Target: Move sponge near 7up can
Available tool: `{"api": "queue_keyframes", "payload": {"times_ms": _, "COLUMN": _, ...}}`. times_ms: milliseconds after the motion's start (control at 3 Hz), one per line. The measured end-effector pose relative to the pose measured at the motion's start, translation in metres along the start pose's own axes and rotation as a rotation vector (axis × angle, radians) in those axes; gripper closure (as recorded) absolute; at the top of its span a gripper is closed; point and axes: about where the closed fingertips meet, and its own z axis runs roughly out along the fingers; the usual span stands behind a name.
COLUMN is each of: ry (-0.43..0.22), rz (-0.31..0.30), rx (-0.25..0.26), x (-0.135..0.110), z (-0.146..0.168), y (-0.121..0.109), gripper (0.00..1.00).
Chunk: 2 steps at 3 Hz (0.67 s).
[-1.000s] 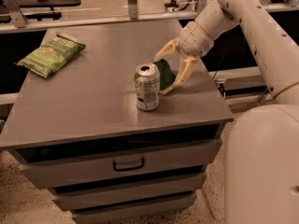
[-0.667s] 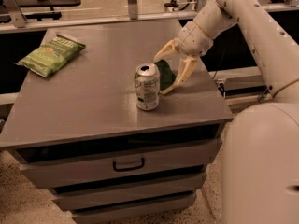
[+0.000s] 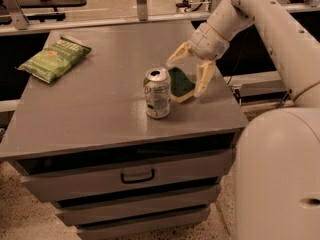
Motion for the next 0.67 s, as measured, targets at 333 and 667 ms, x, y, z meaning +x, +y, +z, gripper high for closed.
{"api": "queue_keyframes", "payload": {"times_ms": 333, "ry": 0.031, "rz": 0.016, "rx": 0.005, "x": 0.006, "z": -0.010, "y": 0.004, "gripper": 0.00}}
{"api": "queue_keyframes", "payload": {"times_ms": 667, "ry": 0.021, "rz": 0.066, "rx": 0.051, "x": 0.012, "z": -0.027, "y": 0.014, "gripper": 0.00}}
